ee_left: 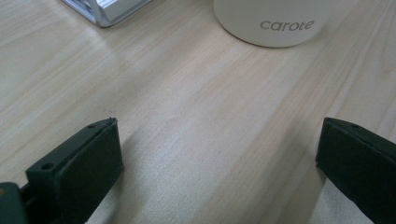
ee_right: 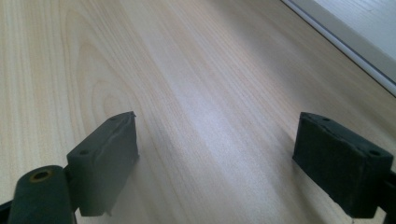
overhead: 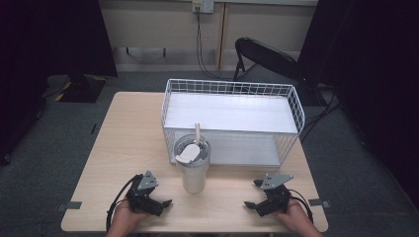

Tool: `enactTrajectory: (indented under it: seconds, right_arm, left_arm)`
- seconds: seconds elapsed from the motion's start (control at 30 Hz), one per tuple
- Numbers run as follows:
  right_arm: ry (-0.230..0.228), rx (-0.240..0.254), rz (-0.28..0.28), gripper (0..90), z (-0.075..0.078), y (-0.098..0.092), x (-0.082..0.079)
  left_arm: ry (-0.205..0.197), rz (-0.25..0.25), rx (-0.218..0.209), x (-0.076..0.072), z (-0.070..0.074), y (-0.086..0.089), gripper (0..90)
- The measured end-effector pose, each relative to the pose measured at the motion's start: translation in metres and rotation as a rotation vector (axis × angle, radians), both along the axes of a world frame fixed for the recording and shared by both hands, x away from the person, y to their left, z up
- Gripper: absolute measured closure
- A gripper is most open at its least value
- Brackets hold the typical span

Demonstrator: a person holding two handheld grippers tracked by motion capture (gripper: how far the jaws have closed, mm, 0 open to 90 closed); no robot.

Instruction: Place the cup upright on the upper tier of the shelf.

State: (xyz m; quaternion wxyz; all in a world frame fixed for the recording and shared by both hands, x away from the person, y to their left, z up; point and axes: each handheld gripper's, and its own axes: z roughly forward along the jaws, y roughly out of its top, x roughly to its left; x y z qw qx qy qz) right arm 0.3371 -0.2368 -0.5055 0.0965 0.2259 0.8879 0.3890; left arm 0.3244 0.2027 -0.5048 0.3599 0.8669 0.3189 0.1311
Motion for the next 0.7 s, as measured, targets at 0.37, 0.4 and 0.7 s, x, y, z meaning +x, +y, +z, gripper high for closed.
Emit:
enactTrajectory:
  seconds: [0.37, 0.4, 0.7]
  right_arm:
    - [0.000, 0.000, 0.000, 13.2, 0.000, 0.000, 0.000]
    - [0.000, 0.000, 0.000, 13.2, 0.000, 0.000, 0.000]
    - [0.001, 0.001, 0.000, 13.2, 0.000, 0.000, 0.000]
  left_arm:
    - [-0.007, -0.035, -0.036, -0.003, 0.004, -0.001, 17.5]
    - [-0.001, -0.040, -0.065, -0.002, 0.006, -0.002, 16.4]
    - [-0.017, -0.072, -0.177, -0.003, 0.024, -0.007, 15.9]
